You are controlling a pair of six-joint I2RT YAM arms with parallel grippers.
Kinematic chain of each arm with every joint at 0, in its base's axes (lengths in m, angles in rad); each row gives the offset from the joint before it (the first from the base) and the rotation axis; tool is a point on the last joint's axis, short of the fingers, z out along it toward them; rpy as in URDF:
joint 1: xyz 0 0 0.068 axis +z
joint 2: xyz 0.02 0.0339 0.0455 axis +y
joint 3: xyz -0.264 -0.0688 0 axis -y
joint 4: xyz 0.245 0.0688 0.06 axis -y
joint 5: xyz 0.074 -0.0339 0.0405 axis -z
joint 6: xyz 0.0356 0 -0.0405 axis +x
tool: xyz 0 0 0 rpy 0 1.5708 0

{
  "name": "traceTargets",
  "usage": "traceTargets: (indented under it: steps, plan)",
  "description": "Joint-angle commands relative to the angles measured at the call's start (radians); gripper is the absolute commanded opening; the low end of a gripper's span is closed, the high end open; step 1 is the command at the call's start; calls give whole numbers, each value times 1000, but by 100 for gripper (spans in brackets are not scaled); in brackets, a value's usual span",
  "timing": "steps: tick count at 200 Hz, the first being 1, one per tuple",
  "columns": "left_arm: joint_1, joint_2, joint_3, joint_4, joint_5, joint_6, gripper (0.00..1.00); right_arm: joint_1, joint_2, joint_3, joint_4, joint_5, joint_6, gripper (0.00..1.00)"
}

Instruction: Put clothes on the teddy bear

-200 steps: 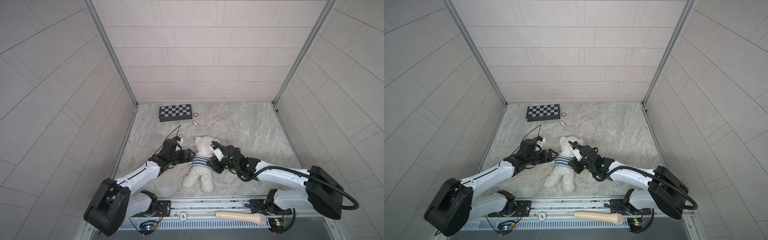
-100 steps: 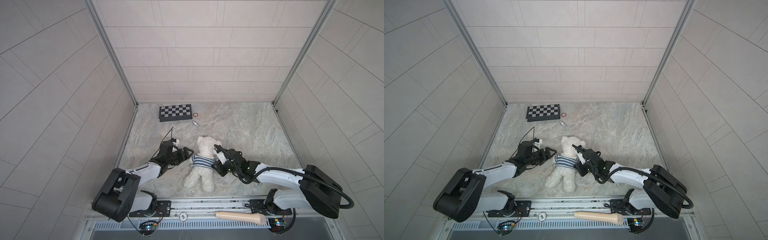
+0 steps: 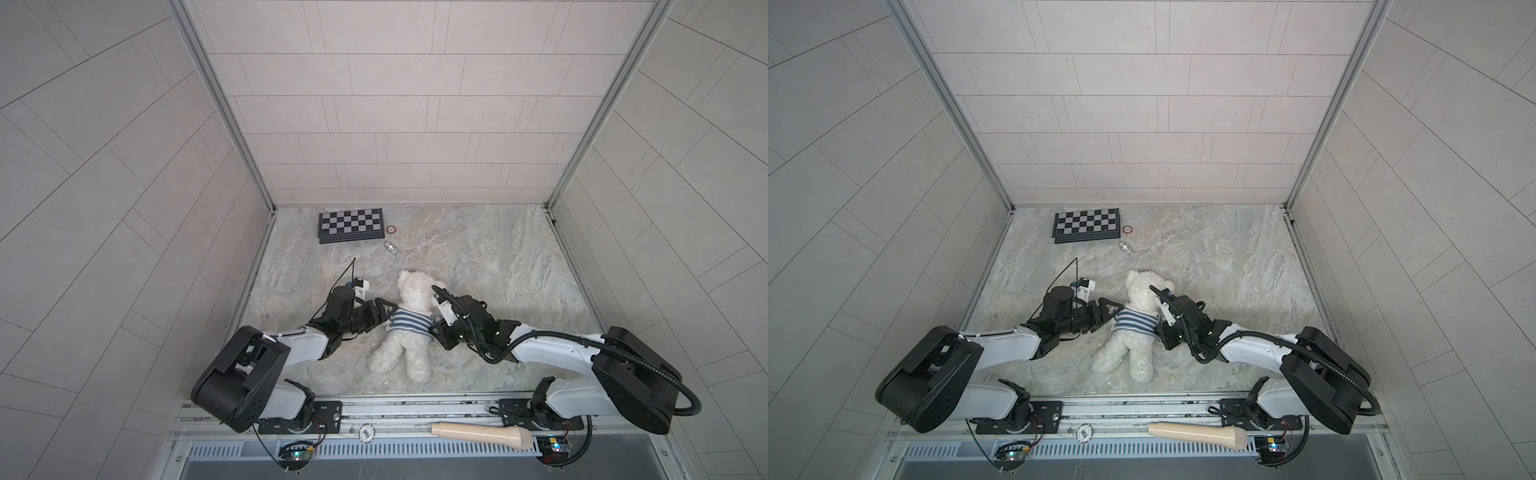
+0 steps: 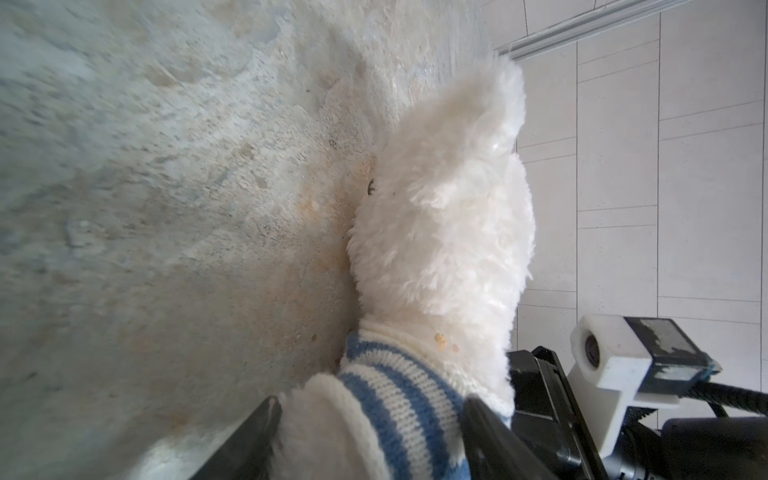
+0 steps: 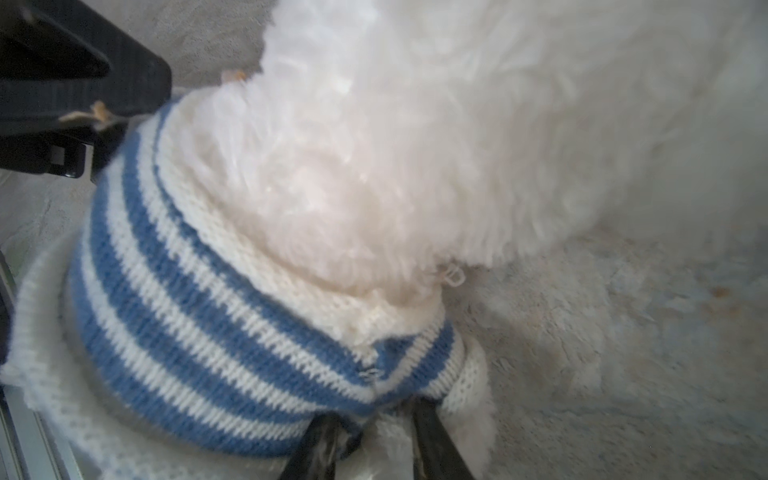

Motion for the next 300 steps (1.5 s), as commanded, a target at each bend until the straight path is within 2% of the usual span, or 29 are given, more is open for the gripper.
traceTargets:
  steps: [1, 42, 71, 120, 147, 154, 198, 300]
  plan:
    - [-12, 4, -17, 84, 9, -30, 70, -9, 19, -9, -32, 11, 10, 32]
    - [-16, -10, -24, 54, -9, -15, 82, -18, 22, -10, -39, 9, 8, 32]
    - [-26, -12, -23, 50, -14, -14, 82, -25, 26, -9, -41, 6, 6, 32]
    - [-34, -30, -24, 87, -6, -41, 61, -30, 31, 8, -69, -4, 4, 32]
    - [-33, -58, -24, 81, -9, -42, 55, -32, 33, 14, -77, -8, 4, 32]
    - [-67, -65, -25, 82, -10, -44, 53, -31, 34, 16, -78, -9, 4, 32]
    - [-96, -91, -20, 74, -24, -39, 40, -35, 32, 12, -84, -10, 2, 32]
    - [-105, -164, 18, 8, -57, -21, 5, -37, -27, 10, -100, -9, 0, 33]
